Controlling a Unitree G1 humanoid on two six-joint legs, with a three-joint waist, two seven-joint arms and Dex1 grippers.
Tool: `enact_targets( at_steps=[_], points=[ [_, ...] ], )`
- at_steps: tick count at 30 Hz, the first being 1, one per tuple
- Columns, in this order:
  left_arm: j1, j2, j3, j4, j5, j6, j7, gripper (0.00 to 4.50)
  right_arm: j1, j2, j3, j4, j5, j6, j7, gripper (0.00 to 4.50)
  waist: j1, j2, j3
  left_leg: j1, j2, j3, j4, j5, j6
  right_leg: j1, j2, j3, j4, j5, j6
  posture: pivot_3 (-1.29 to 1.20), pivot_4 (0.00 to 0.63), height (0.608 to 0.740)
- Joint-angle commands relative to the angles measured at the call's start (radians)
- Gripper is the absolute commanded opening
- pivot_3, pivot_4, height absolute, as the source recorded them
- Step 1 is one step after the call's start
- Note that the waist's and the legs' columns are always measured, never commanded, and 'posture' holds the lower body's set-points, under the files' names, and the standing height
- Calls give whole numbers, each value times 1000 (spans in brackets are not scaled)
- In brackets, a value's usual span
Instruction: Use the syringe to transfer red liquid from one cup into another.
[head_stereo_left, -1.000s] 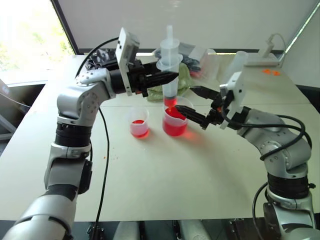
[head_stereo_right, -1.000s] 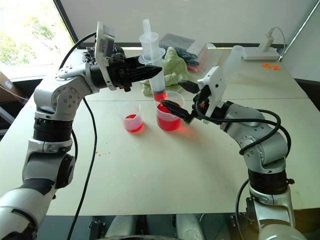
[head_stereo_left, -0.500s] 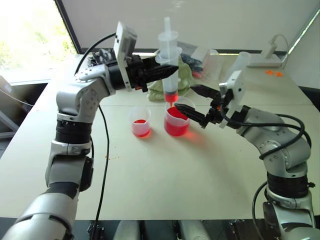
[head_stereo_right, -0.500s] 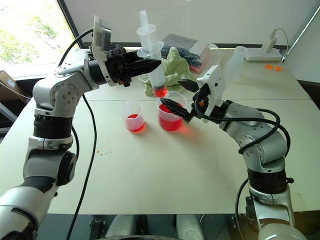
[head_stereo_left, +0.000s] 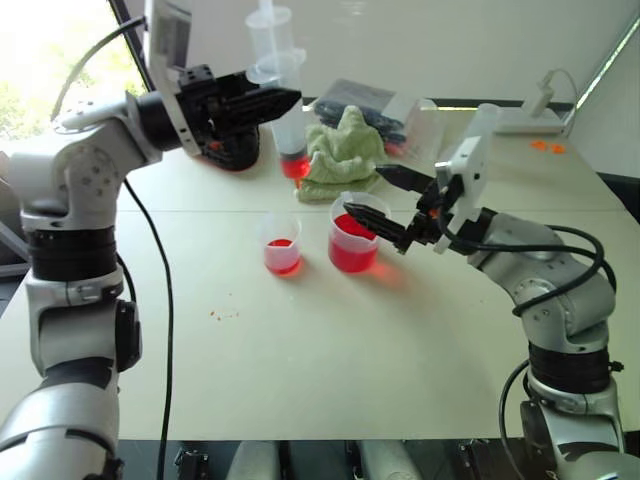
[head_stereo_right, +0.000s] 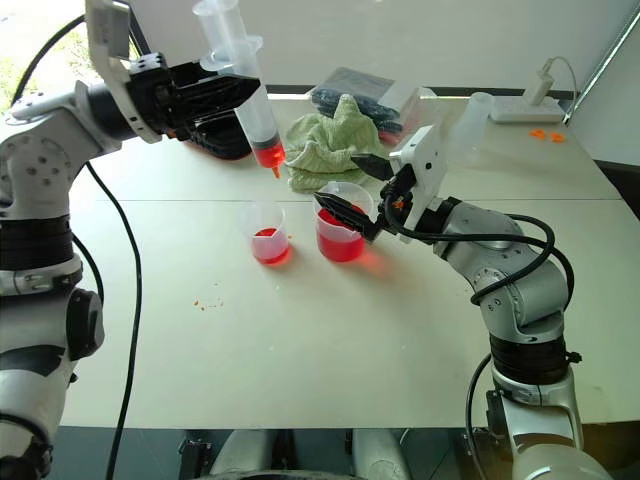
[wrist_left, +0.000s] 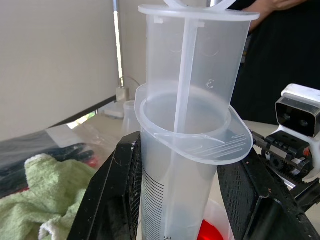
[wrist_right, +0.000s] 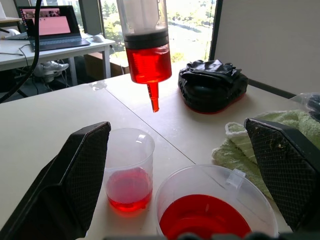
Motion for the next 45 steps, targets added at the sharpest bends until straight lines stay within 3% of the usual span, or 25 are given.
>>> enact_targets(
  at_steps=[1,8,18,30,45],
  points=[
    [42,9,65,-108,-100,95,50,1657,-24,6,3,-8,5,-27,5,4475,0,0,0,0,0,0,0,0,0,0,0,0,0,0,0,0,150,740],
    [181,72,48,-214,-82,90,67,1657,-37,10,8,9,4,-42,6,4475,-5,0,0,0,1,0,0,0,1,0,0,0,0,0,0,0,150,740],
    [235,72,17,-170,-10,-15,55,1657,-83,11,1,39,11,-53,10,4475,-2,0,0,0,0,0,1,0,1,0,0,0,0,0,0,0,150,740],
    [271,21,-17,-150,38,-79,63,1657,-335,145,-135,70,338,240,-229,4475,-4,0,0,0,1,0,1,0,1,0,0,-1,0,0,0,0,150,740],
    [276,10,-21,-133,69,-107,64,1657,-469,232,-20,157,331,262,-253,4475,-5,0,0,0,0,0,0,-1,1,0,0,-1,0,0,0,0,150,740]
  ],
)
